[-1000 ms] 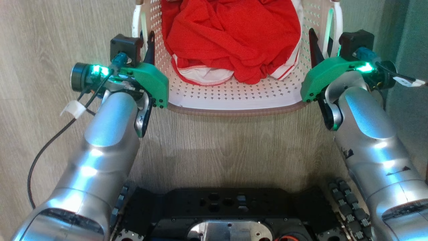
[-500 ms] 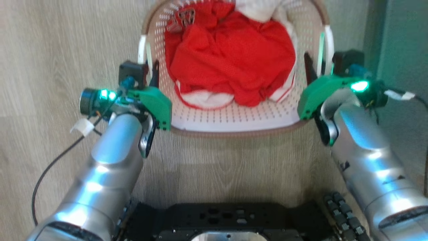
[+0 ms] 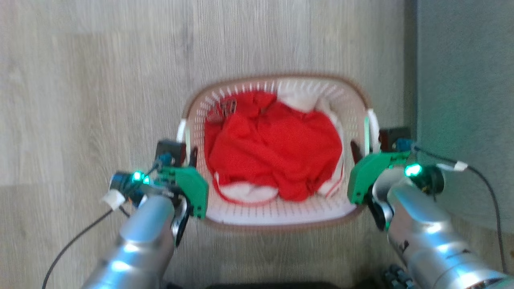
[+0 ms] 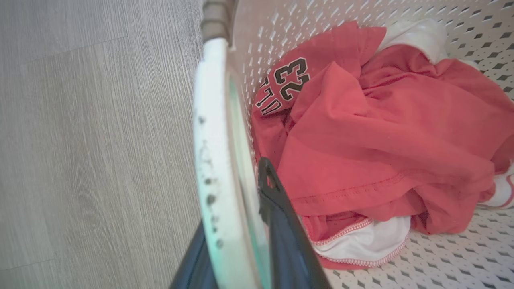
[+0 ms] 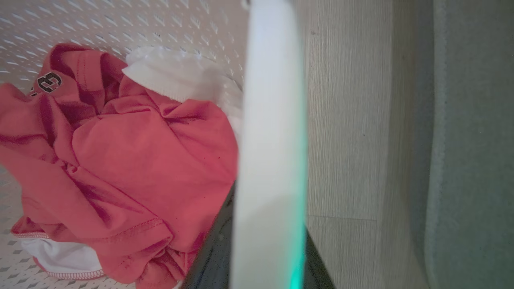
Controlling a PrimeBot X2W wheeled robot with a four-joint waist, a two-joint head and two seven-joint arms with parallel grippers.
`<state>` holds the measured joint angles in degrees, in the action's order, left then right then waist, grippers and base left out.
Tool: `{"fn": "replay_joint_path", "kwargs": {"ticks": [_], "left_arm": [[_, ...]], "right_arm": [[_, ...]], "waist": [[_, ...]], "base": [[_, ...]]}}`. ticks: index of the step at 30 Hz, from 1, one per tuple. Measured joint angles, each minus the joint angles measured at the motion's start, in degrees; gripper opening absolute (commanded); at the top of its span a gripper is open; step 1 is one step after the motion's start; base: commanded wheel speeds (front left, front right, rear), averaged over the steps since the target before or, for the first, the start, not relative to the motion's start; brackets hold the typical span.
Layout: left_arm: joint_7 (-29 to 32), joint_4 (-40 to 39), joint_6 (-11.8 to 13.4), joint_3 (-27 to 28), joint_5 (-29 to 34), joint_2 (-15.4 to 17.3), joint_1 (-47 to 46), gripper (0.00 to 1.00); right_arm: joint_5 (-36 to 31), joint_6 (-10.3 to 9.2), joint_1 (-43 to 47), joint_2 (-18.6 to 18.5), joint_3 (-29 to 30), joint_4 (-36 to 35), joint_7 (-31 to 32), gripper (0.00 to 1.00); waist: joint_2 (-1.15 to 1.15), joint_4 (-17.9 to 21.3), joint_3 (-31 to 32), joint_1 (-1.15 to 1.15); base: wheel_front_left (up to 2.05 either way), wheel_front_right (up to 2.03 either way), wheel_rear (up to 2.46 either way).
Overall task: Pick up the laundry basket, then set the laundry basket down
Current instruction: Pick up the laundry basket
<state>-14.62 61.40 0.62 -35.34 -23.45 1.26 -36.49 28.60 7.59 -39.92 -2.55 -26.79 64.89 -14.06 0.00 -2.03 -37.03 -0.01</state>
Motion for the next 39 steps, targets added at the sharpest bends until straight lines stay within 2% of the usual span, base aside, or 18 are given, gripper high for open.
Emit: {"fn": "replay_joint_path", "kwargs": {"ticks": [10,21,30,39], "left_arm": [[2.67,5.22,-2.66,-4.9,-6.44,-0.14,4.41,0.0],[8.0,6.58,-3.79,-9.28,-12.05,-0.26,10.31,0.0],[9.07,7.51,-4.21,-12.26,-14.47,-0.24,13.17,0.0],[9.69,8.13,-4.65,-14.21,-16.01,-0.14,14.52,0.0]], "right_arm": [[7.92,0.0,4.56,0.3,-6.9,2.74,5.22,0.0],[13.9,0.0,9.8,0.36,-12.43,4.43,10.56,0.0],[17.85,0.0,12.83,0.37,-15.93,4.6,11.56,0.0],[20.97,0.0,14.81,0.36,-18.6,4.68,11.73,0.0]], "waist": [[0.0,0.23,10.09,0.0],[-0.01,0.44,21.48,0.0],[-0.01,0.57,28.93,0.0],[0.0,0.72,33.06,0.0]], "base": [[0.0,0.0,0.0],[0.0,0.0,0.0],[0.0,0.0,0.0],[0.0,0.0,0.0]]}}
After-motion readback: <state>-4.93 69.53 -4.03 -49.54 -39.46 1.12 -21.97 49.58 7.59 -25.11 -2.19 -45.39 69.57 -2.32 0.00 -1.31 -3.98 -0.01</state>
